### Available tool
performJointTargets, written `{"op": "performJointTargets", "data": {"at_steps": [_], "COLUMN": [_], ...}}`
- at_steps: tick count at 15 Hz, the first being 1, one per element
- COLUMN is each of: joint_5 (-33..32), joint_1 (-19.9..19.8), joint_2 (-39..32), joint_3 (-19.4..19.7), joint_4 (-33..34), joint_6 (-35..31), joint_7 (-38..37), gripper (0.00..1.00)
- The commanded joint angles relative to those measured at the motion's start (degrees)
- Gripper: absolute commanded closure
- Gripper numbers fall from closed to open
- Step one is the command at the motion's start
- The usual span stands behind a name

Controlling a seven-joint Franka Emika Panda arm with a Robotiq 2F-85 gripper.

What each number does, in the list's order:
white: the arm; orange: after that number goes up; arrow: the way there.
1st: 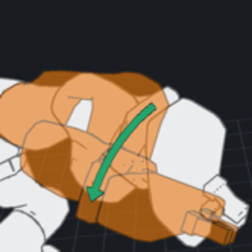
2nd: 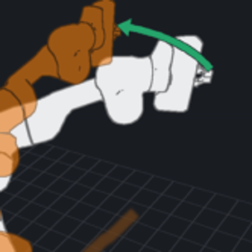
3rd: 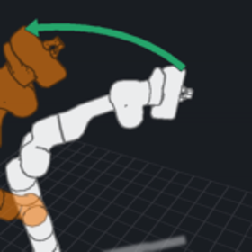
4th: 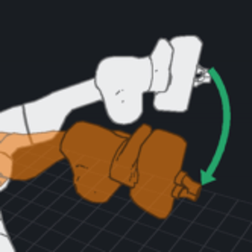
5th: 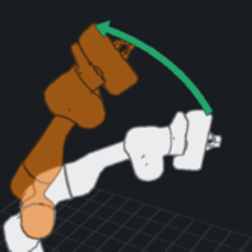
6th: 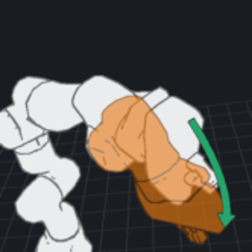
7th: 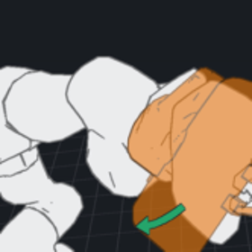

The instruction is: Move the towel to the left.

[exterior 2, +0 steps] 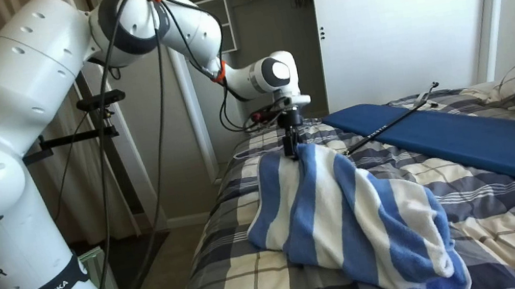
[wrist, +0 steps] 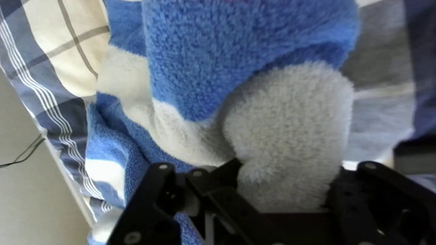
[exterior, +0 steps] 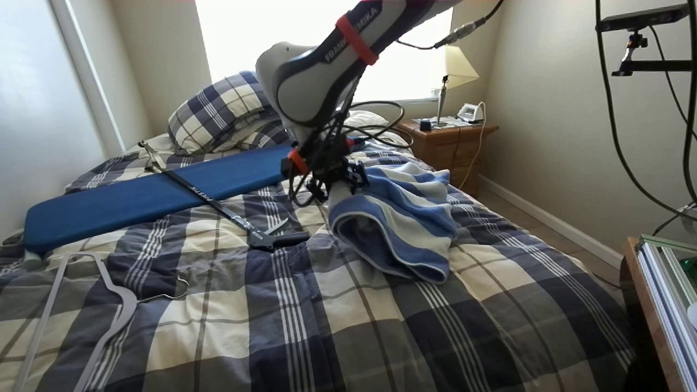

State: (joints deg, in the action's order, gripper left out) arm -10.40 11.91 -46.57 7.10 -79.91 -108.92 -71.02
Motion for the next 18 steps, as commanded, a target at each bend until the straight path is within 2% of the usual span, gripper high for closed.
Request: {"op": "performJointTargets", "data": {"at_steps": [1, 4, 5, 6, 14, 15, 16, 18], "joint_5": [-0.41, -0.26, -0.14, -0.13, -0.09, -0.09, -0.31, 1.30], "joint_1": [0.17, -0.40, -0.11, -0.09, -0.13, -0.14, -0.20, -0.68], "joint_2": [10.32, 13.78, 9.98, 10.95, 9.58, 9.58, 8.30, 5.96], "joint_3": [-1.63, -3.36, -2.16, -2.42, -2.30, -2.30, -2.46, -3.75], "joint_4": [-4.26, -3.49, -0.47, -0.51, -0.65, -0.65, 2.78, 10.59], "joint_6": [-4.46, -6.60, -3.68, -3.51, -3.38, -3.38, -5.91, -6.91], "joint_7": [3.59, 9.69, 6.12, 6.49, 6.47, 6.47, 7.04, 9.63], "gripper": [0.95, 0.95, 0.95, 0.78, 0.78, 0.95, 0.95, 0.95]}}
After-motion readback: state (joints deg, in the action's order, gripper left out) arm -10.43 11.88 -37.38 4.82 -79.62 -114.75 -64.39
